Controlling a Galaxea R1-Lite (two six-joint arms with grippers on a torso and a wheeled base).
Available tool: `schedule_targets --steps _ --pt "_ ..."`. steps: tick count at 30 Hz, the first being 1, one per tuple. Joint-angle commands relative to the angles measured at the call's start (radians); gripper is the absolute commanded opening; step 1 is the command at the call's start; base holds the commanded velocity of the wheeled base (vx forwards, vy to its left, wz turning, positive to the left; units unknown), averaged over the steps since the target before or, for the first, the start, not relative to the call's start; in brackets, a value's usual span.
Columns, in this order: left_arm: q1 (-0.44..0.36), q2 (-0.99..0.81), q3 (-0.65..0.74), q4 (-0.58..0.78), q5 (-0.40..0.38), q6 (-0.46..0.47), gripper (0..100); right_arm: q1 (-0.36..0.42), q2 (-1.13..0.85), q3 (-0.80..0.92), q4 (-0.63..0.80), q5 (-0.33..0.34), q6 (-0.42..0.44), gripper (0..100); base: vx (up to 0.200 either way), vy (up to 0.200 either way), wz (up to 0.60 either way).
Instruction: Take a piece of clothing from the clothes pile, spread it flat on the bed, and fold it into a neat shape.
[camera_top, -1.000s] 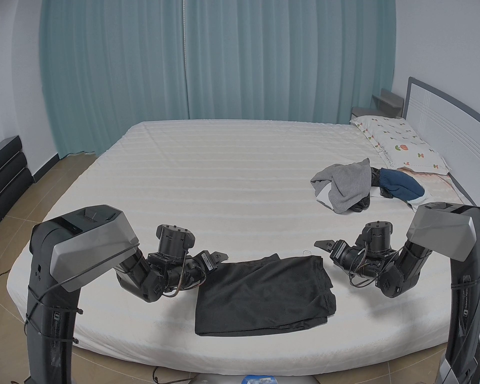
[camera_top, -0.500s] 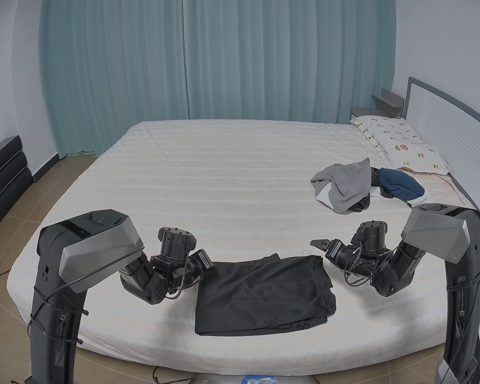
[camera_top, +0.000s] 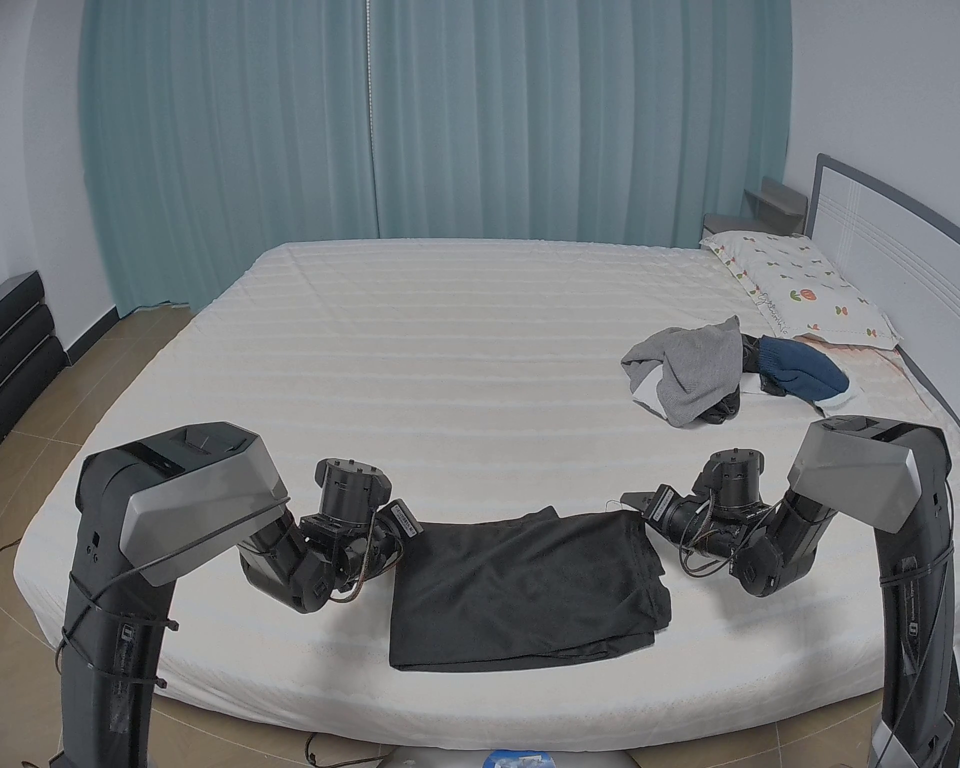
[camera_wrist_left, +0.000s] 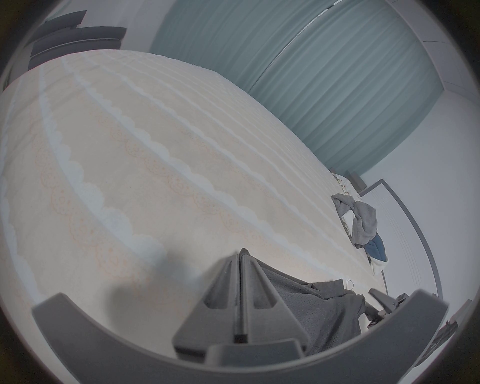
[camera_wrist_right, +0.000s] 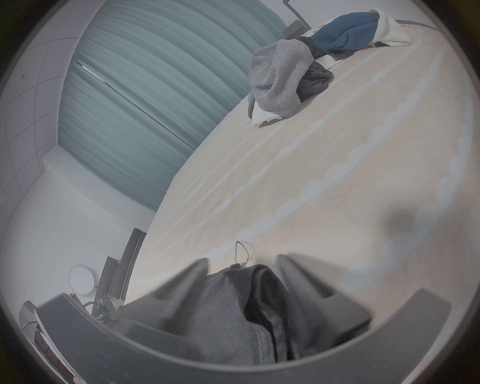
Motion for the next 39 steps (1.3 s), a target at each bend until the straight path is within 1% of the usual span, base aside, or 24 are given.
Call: schedule_targets --steps 1,4,10,23,24,25,29,32,34,36,38,39 --pt "0.001 -0.001 0.0 0.0 0.001 0.0 0 0.007 0.019 -0.006 -0.002 0.0 0.0 0 0.0 0.0 0.0" --pt "0.003 -0.001 0.0 -0.001 0.001 0.0 0 0.004 0.021 -0.009 -0.01 -0.003 0.002 0 0.0 0.0 0.0" --pt "0.014 0.0 0.0 0.0 0.002 0.001 0 -0.026 0.015 -0.018 -0.024 -0.005 0.006 0 0.0 0.0 0.0" --pt "0.015 -0.001 0.002 0.0 -0.002 -0.002 0 -0.026 0.015 -0.006 -0.025 -0.003 0.002 0 0.0 0.0 0.0" --pt "0.015 -0.003 0.003 0.0 -0.004 -0.004 0 -0.025 0.013 -0.004 -0.025 -0.003 0.002 100 0.0 0.0 0.0" --pt "0.015 -0.003 0.003 0.0 -0.004 -0.004 100 -0.025 0.013 -0.004 -0.025 -0.003 0.002 100 0.0 0.0 0.0" --pt "0.015 -0.006 0.014 -0.001 -0.012 -0.007 100 -0.019 -0.001 0.017 -0.038 -0.008 -0.006 100 0.0 0.0 0.0" --pt "0.029 -0.012 0.015 -0.02 -0.013 -0.057 100 -0.039 -0.093 0.111 -0.055 0.014 -0.021 100 0.0 0.0 0.0" --pt "0.056 -0.017 0.019 -0.055 -0.015 -0.105 100 -0.04 -0.168 0.209 -0.055 0.061 -0.031 100 0.0 0.0 0.0" --pt "0.07 -0.02 0.025 -0.061 -0.016 -0.111 100 -0.04 -0.203 0.26 -0.053 0.09 -0.043 100 0.0 0.0 0.0" --pt "0.095 -0.032 0.048 -0.067 -0.036 -0.112 100 -0.04 -0.263 0.361 -0.045 0.175 -0.084 100 0.0 0.0 0.0" --pt "0.099 -0.04 0.06 -0.069 -0.05 -0.112 100 -0.04 -0.278 0.389 -0.041 0.204 -0.101 100 0.0 0.0 0.0"
